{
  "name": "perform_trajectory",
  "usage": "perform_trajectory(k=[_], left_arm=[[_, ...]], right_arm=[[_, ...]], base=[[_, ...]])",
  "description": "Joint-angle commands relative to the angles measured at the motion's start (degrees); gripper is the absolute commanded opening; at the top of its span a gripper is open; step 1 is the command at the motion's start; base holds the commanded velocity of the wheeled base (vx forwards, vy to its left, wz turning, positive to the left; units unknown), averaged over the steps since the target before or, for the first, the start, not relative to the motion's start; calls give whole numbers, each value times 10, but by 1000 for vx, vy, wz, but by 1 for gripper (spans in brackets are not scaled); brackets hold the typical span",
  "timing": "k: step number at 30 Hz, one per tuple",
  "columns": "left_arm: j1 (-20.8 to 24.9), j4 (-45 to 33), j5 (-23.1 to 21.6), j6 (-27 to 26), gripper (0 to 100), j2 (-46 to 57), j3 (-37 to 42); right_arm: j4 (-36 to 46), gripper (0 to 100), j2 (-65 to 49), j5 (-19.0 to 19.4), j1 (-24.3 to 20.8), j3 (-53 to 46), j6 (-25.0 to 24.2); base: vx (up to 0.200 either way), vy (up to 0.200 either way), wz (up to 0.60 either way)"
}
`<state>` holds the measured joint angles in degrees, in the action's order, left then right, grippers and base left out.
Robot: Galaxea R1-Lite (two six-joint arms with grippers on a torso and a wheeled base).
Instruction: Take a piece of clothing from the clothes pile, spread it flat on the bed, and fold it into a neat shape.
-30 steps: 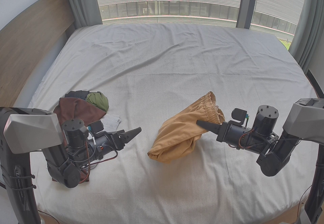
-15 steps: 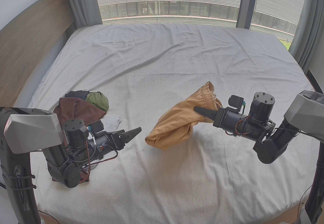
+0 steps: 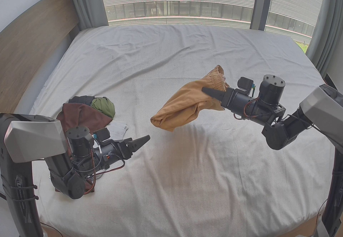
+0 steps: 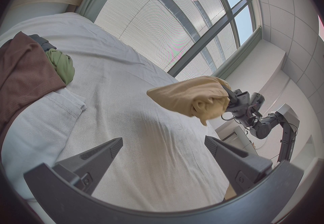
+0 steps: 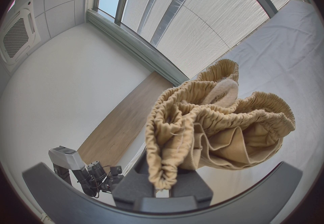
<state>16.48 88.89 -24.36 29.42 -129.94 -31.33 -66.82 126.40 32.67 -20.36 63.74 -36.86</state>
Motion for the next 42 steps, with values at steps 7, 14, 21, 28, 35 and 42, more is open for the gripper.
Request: perform_trajectory(k=[7, 14, 21, 28, 35, 42], left_arm=[[3, 1, 0, 0, 100, 11, 4], [3, 1, -1, 1, 100, 9, 5], [1, 1, -1, 1, 100, 8, 10], [0, 1, -1, 2, 100, 9, 14], [-1, 1, -1, 2, 100, 14, 14], [-1, 1, -1, 2, 100, 14, 14]], right_arm=[[78, 0, 101, 3, 14, 183, -1], [125, 0, 166, 3, 23, 296, -1], [133, 0, 253, 2, 30, 398, 0], [122, 0, 294, 1, 52, 372, 18], [94, 0, 230, 2, 68, 212, 32], [80, 0, 225, 2, 68, 157, 54]], base=[[0, 0, 0], [0, 0, 0], [0, 0, 0], [0, 0, 0], [0, 0, 0], [0, 0, 0]])
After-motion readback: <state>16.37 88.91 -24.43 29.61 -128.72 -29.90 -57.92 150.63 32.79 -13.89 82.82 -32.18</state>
